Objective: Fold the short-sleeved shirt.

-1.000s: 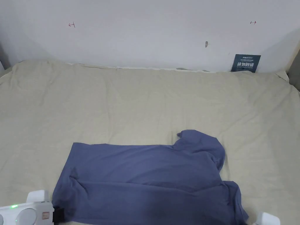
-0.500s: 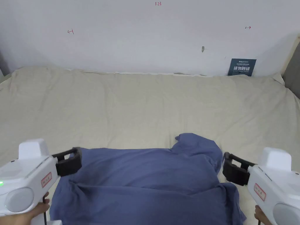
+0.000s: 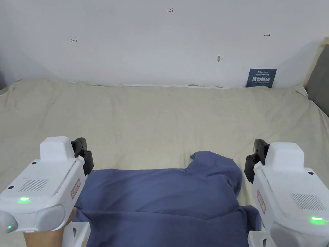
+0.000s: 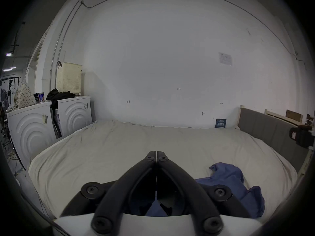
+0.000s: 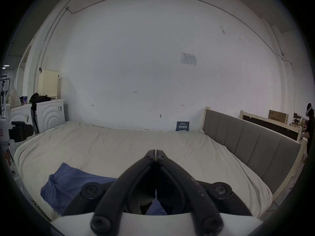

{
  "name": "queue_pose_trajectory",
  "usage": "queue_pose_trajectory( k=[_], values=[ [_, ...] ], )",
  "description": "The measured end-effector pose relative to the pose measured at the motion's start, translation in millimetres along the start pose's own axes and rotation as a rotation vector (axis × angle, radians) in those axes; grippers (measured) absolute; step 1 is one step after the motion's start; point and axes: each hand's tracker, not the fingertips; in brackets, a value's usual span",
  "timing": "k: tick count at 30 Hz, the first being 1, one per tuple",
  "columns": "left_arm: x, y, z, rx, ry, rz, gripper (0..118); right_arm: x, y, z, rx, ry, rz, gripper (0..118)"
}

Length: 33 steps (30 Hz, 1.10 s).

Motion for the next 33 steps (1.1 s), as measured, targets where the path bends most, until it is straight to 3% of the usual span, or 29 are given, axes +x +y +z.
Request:
queue_pose_trajectory(
  k=[4,17,19,20,22,23,24,26,28,29,30,31,33],
  values=[
    [-8.9,-0.4,-23.3,-0.054,0.002,-0.011,0,1.6,0.1,-11.3,-0.012,-0.001,0.002,1],
    [-96.5,-45.7,-211.3,-0.559,-0.044,0.04,0,2.6,-9.5,-88.9,-0.102,-0.022,0.003,2],
    [-105.5,-60.1,-236.1,-0.632,-0.036,0.056,5,1.1,-14.1,-103.0,-0.124,-0.026,0.006,2],
    [-110.8,-68.0,-248.1,-0.663,-0.029,0.06,17,-0.1,-16.7,-110.3,-0.138,-0.027,0.006,2],
    [-126.9,-89.3,-274.2,-0.735,-0.025,0.093,75,-0.2,-23.0,-125.0,-0.167,-0.028,0.001,2],
    [-130.0,-96.8,-281.8,-0.757,-0.013,0.101,97,-1.6,-25.5,-130.7,-0.179,-0.028,-0.001,2],
    [-133.0,-105.6,-290.3,-0.784,-0.002,0.11,109,-1.7,-29.0,-137.4,-0.195,-0.026,-0.008,2],
    [-133.1,-115.0,-296.8,-0.786,0.015,0.099,103,0.4,-37.1,-150.0,-0.228,-0.018,-0.037,2],
    [-131.8,-123.6,-304.3,-0.806,0.026,0.087,88,0.8,-45.2,-161.6,-0.263,-0.018,-0.052,2],
    [-130.0,-126.6,-303.8,-0.822,0.023,0.084,76,2.4,-50.3,-168.6,-0.284,-0.018,-0.06,2],
    [-127.0,-129.8,-303.0,-0.83,0.013,0.079,49,4.7,-55.5,-175.7,-0.31,-0.017,-0.071,2],
    [-124.0,-132.5,-303.6,-0.838,0.004,0.067,31,6.1,-59.0,-180.5,-0.329,-0.018,-0.082,2],
    [-116.0,-136.1,-299.0,-0.818,0.009,-0.005,16,13.2,-68.7,-194.9,-0.376,-0.016,-0.125,2]
  ],
)
